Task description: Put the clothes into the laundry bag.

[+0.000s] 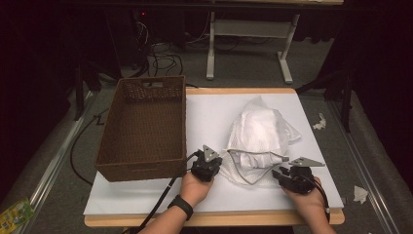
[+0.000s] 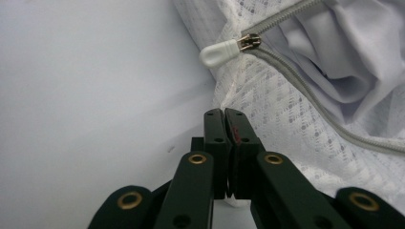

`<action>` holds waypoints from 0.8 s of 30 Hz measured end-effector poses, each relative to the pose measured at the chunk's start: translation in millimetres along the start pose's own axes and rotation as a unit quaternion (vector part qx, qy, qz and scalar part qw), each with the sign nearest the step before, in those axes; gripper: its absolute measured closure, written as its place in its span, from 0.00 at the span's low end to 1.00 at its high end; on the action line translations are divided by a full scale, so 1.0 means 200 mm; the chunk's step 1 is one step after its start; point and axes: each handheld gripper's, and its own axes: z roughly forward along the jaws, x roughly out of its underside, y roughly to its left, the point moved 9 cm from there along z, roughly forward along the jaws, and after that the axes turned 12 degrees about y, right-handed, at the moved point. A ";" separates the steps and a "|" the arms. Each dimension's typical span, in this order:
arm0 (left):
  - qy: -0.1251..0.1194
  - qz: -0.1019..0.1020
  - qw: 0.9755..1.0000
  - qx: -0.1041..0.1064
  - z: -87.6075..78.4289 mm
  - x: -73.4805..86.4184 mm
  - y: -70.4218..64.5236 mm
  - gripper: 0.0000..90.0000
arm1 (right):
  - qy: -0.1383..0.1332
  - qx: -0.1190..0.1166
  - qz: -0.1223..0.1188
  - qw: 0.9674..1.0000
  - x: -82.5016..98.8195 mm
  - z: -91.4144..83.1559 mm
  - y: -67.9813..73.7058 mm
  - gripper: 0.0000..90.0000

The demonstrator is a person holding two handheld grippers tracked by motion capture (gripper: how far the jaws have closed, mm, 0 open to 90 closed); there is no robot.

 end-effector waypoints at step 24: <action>-0.057 0.068 0.995 0.042 -0.13 0.04 -0.25 0.74 | -0.159 0.034 -0.010 0.987 -0.17 -0.39 -0.01 0.49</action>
